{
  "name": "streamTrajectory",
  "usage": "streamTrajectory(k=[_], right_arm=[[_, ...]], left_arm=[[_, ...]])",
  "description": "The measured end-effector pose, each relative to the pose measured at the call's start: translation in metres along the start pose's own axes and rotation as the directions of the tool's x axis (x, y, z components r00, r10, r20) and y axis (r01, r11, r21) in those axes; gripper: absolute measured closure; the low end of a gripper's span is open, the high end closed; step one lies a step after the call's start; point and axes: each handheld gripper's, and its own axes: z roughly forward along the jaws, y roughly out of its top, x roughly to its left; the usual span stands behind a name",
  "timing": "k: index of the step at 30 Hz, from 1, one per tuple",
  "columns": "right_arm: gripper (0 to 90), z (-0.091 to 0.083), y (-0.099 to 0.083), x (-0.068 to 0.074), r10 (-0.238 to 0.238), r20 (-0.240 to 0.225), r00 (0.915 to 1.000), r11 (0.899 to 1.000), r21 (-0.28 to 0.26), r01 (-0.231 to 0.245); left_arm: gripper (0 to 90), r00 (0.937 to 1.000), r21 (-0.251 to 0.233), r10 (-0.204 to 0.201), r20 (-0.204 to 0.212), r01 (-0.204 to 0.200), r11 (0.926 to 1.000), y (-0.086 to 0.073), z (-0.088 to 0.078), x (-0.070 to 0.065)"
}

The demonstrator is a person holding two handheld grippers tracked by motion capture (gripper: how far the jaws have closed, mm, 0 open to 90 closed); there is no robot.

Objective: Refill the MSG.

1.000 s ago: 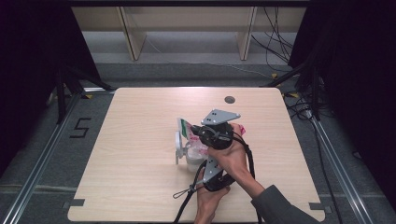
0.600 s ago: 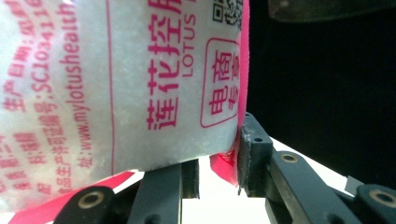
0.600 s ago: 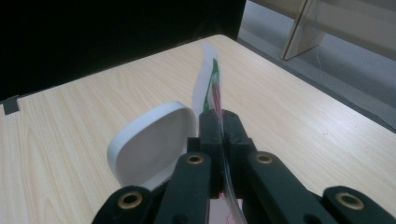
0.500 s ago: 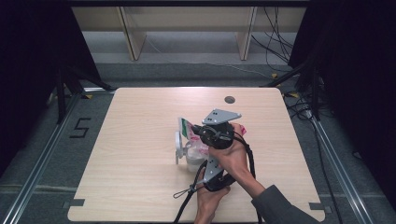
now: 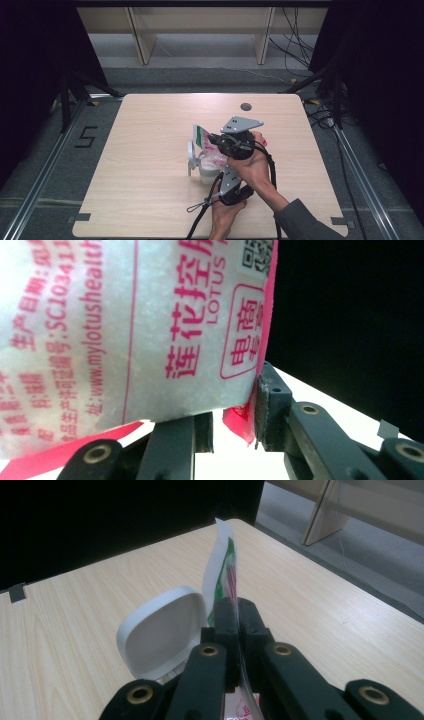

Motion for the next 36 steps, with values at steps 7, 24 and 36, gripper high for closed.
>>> streamTrajectory(k=[7,24,36], right_arm=[[90.0,-0.013,-0.002,-0.002,-0.002,0.001,1.0,1.0,-0.008,0.002],[90.0,-0.047,-0.016,-0.011,0.017,-0.009,0.9998,0.999,-0.05,-0.018],[90.0,-0.059,-0.034,-0.022,0.094,-0.02,0.9954,0.99,-0.103,-0.096]], left_arm=[[72.4,0.9996,0.027,0.026,-0.007,-0.026,0.9993,-0.003,0.002,-0.001],[63.4,0.9993,0.098,0.035,-0.012,-0.034,0.9947,-0.009,0.001,-0.004],[51.9,0.9993,0.141,0.007,-0.036,-0.001,0.9899,-0.013,0.002,-0.002]])
